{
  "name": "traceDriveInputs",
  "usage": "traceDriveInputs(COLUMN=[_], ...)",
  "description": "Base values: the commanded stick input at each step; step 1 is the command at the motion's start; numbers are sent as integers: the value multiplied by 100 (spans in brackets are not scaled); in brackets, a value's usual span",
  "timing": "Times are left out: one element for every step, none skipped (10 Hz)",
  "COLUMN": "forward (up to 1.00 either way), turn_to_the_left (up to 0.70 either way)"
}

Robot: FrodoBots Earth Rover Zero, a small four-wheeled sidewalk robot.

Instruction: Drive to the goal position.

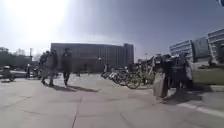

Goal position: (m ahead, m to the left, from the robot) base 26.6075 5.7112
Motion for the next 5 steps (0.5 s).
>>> traceDriveInputs(forward=[50, 50, 50, 50, 50], turn_to_the_left=[0, 0, 0, 0, 0])
